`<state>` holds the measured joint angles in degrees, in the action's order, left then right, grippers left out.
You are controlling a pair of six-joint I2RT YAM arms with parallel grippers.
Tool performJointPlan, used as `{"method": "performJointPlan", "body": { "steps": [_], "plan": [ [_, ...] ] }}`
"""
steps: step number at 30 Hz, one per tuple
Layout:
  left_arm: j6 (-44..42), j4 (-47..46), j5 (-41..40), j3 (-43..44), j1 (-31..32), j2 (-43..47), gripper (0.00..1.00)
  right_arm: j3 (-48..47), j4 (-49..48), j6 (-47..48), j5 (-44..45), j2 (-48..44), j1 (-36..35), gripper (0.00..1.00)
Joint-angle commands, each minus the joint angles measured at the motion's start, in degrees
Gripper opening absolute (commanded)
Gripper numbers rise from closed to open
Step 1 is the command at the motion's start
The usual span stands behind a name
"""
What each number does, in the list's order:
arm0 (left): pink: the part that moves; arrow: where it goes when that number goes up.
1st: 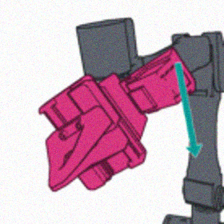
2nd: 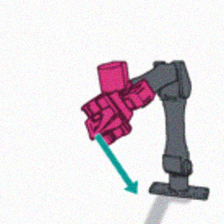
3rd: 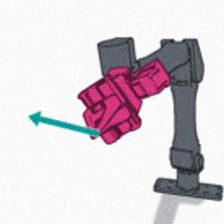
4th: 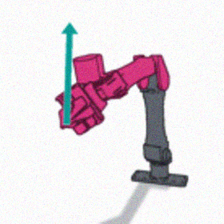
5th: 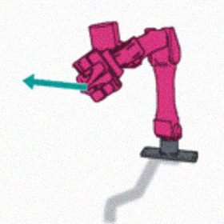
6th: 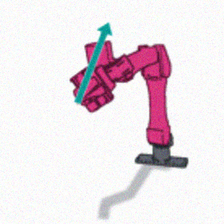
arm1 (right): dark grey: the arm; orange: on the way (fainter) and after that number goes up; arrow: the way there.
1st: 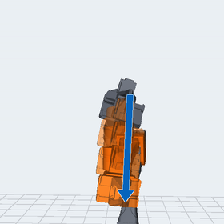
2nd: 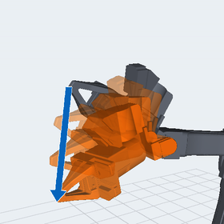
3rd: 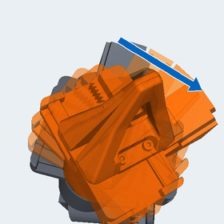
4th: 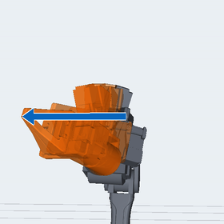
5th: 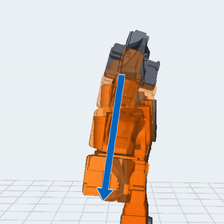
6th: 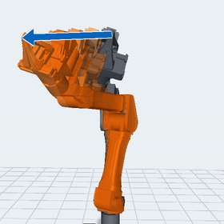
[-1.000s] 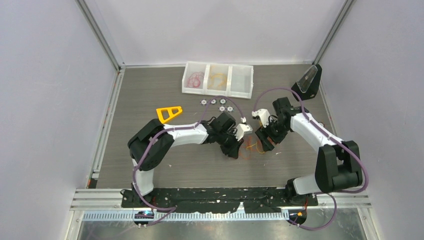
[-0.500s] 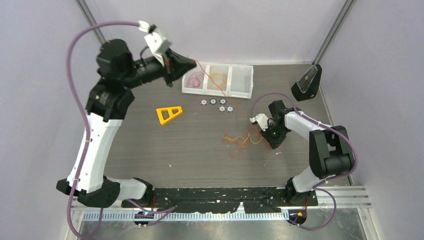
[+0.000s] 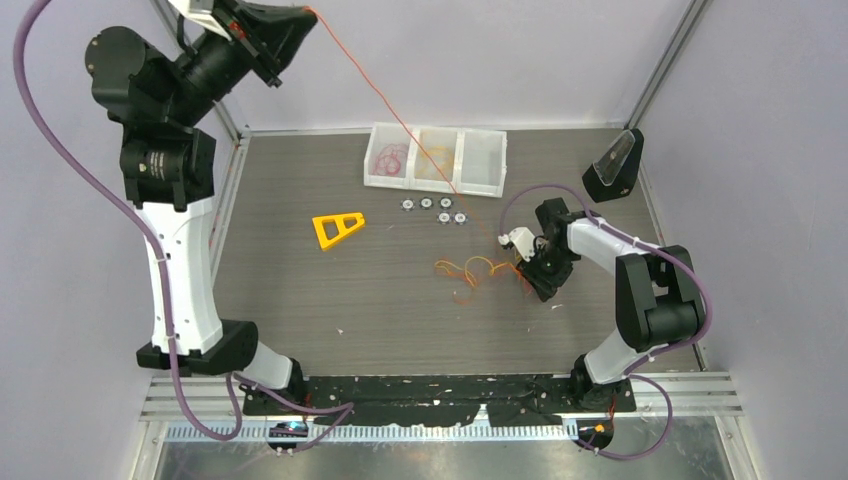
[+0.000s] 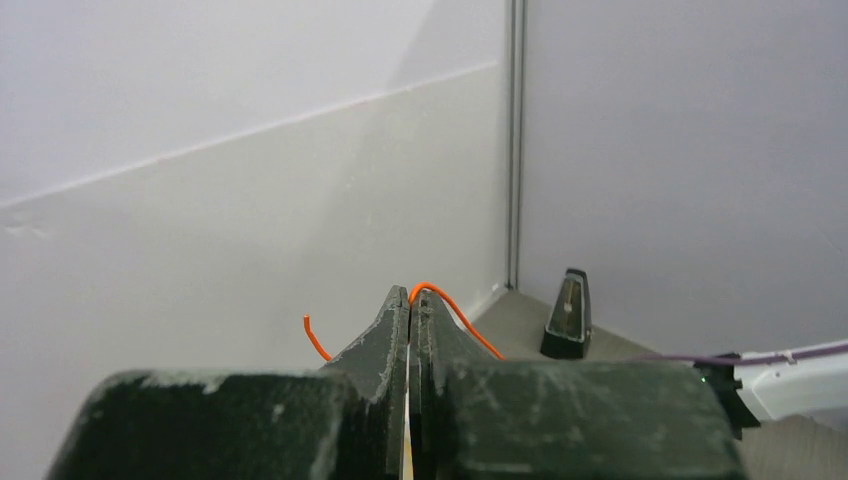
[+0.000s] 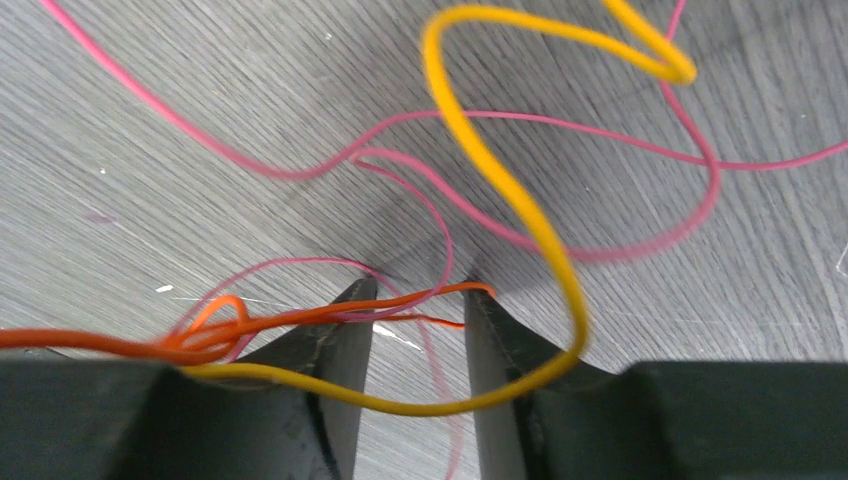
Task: Untangle the cables
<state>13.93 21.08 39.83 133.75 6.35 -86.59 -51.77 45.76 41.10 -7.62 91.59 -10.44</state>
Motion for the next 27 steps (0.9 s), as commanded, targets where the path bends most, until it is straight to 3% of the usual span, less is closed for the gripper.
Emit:
{"method": "performJointPlan", "body": {
  "steps": [1, 8, 12, 19, 21, 23, 24, 27],
  "plan": [
    [6.9, -12.0, 1.4, 4.8, -1.8, -1.0, 0.00, -0.8, -2.6, 2.8, 0.0, 0.1, 0.3, 0.42],
    [12.7, -19.6, -9.0, 11.9, -10.2, -3.4, 0.00, -1.0, -1.0, 4.5, 2.0, 2.0, 2.6, 0.27],
    [13.4, -22.2, -10.8, 10.2, -11.8, -2.1, 0.00, -1.6, -0.8, 4.9, 2.4, 3.8, 3.2, 0.08],
    [14.6, -22.8, -14.9, 11.2, -14.4, -1.4, 0.00, -1.6, -0.2, 6.8, 4.4, 4.5, 3.2, 0.06],
    [16.1, -24.5, -10.5, 7.2, -14.2, -0.1, 0.00, -2.7, 1.3, 7.0, 2.8, 3.7, 3.2, 0.14],
    [17.1, -27.3, -7.5, 2.4, -13.7, 1.8, 0.00, -5.0, 3.7, 7.1, -0.8, 1.3, 3.3, 0.37],
    [17.7, -27.9, -4.7, 1.3, -13.3, 2.1, 0.00, -7.9, 5.0, 7.1, -2.4, -0.9, 3.3, 0.53],
    [18.0, -28.6, 0.0, -2.7, -10.1, 3.7, 0.00, -15.8, 12.3, 7.3, -14.7, -5.9, 3.2, 0.75]
  ]
}}
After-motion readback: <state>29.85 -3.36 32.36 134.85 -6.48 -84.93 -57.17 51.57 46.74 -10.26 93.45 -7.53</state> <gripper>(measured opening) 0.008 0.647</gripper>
